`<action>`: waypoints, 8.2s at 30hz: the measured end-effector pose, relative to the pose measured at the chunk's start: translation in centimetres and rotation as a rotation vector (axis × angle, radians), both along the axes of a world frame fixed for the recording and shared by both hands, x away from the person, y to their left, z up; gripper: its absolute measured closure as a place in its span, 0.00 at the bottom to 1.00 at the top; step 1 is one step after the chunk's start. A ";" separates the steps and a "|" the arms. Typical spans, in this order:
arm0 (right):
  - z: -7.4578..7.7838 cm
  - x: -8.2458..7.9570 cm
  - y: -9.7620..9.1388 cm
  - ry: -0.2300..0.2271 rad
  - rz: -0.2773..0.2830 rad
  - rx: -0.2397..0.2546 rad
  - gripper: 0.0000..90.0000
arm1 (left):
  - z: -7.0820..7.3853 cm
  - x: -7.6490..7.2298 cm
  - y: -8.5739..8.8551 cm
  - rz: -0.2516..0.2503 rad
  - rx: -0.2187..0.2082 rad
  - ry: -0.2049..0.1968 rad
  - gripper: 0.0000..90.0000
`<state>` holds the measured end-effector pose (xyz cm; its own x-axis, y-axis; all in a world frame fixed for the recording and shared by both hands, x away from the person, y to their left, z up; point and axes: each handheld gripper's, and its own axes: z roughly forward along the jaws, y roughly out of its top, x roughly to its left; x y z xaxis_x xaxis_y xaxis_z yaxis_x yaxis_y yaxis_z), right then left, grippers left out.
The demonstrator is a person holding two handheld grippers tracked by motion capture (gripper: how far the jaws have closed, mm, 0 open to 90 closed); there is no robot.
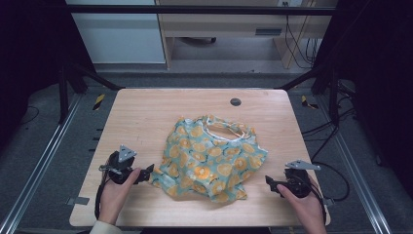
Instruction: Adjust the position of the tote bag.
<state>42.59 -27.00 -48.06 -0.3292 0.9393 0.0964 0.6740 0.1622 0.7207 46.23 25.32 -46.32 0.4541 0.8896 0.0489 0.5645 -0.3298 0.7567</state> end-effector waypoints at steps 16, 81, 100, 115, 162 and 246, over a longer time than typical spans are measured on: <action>2.1 2.1 0.3 0.005 0.013 0.007 0.25 | 0.8 0.6 -1.6 -0.062 -0.003 -0.013 0.08; 0.2 14.8 6.9 0.178 0.213 -0.159 0.70 | 4.7 7.5 -7.8 -0.140 0.126 -0.012 0.09; 0.0 14.9 7.3 0.191 0.278 -0.147 0.99 | 4.9 12.3 -9.2 -0.123 0.045 0.061 0.10; -0.1 14.8 7.5 0.179 0.273 -0.140 0.99 | 2.6 13.7 -10.4 -0.115 0.056 0.178 0.09; 5.4 12.9 5.6 -0.028 0.320 -0.102 1.00 | 5.6 10.8 -9.4 -0.221 0.038 -0.003 1.00; 11.5 2.8 4.9 -0.325 0.463 -0.105 1.00 | 7.0 0.6 -6.2 -0.305 0.009 -0.408 1.00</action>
<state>45.41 -22.11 -36.52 -0.7056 0.6892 -0.1646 0.2618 0.4695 0.8432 46.78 19.13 -39.31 0.6358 0.7179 0.2834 0.1008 -0.4412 0.8917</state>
